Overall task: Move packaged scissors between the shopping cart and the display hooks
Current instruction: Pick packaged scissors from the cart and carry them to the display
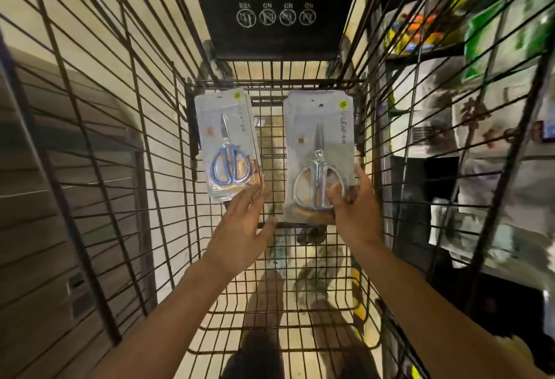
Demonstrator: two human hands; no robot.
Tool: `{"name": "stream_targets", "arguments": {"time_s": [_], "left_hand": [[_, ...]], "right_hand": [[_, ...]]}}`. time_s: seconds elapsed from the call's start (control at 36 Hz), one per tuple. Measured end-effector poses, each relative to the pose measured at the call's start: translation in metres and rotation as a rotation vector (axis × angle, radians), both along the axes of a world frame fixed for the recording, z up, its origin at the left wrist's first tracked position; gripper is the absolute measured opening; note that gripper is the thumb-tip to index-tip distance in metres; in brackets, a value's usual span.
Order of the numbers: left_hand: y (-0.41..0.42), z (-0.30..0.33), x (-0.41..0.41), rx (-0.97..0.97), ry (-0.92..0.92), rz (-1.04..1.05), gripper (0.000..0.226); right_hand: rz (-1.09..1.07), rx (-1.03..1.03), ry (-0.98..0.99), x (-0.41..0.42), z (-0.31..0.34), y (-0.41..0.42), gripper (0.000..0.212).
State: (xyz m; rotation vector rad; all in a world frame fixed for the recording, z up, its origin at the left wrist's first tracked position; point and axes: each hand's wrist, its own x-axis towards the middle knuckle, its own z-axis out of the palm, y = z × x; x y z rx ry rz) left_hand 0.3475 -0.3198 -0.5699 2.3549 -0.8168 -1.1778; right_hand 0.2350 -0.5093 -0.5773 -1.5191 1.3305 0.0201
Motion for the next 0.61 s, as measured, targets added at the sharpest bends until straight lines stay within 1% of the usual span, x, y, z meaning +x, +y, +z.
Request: {"name": "stream_targets", "arguments": {"time_s": [0.03, 0.08, 0.17, 0.22, 0.28, 0.33, 0.39, 0.44, 0.53, 0.56, 0.61], "left_hand": [[-0.002, 0.002, 0.001, -0.006, 0.031, 0.027, 0.066], [-0.004, 0.005, 0.003, -0.025, 0.083, 0.082, 0.060], [-0.007, 0.011, 0.007, -0.066, 0.136, 0.171, 0.061], [-0.013, 0.020, 0.009, -0.113, 0.200, 0.284, 0.059], [-0.021, 0.031, 0.010, -0.187, 0.334, 0.456, 0.056], [-0.024, 0.034, 0.010, -0.250, 0.462, 0.605, 0.071], [-0.023, 0.035, 0.011, -0.284, 0.499, 0.681, 0.092], [-0.023, 0.038, 0.012, -0.323, 0.518, 0.747, 0.104], [-0.021, 0.042, 0.013, -0.390, 0.568, 0.851, 0.114], [-0.019, 0.042, 0.013, -0.390, 0.584, 0.860, 0.114], [-0.013, 0.043, 0.016, -0.371, 0.597, 0.884, 0.106]], "right_hand": [[-0.001, 0.002, -0.010, -0.001, 0.003, 0.002, 0.055], [-0.014, 0.017, -0.026, -0.003, 0.010, 0.005, 0.056], [-0.011, 0.095, -0.079, -0.009, 0.023, 0.010, 0.059], [-0.021, 0.178, -0.139, -0.011, 0.032, 0.016, 0.060], [-0.036, 0.271, -0.210, -0.013, 0.039, 0.023, 0.062], [-0.009, 0.330, -0.236, -0.012, 0.048, 0.031, 0.066], [0.019, 0.360, -0.236, -0.011, 0.052, 0.040, 0.066], [0.040, 0.371, -0.216, -0.011, 0.054, 0.047, 0.061], [0.045, 0.395, -0.210, -0.010, 0.057, 0.050, 0.056], [0.039, 0.397, -0.204, -0.010, 0.057, 0.050, 0.056], [0.052, 0.399, -0.208, -0.007, 0.059, 0.049, 0.056]]}}
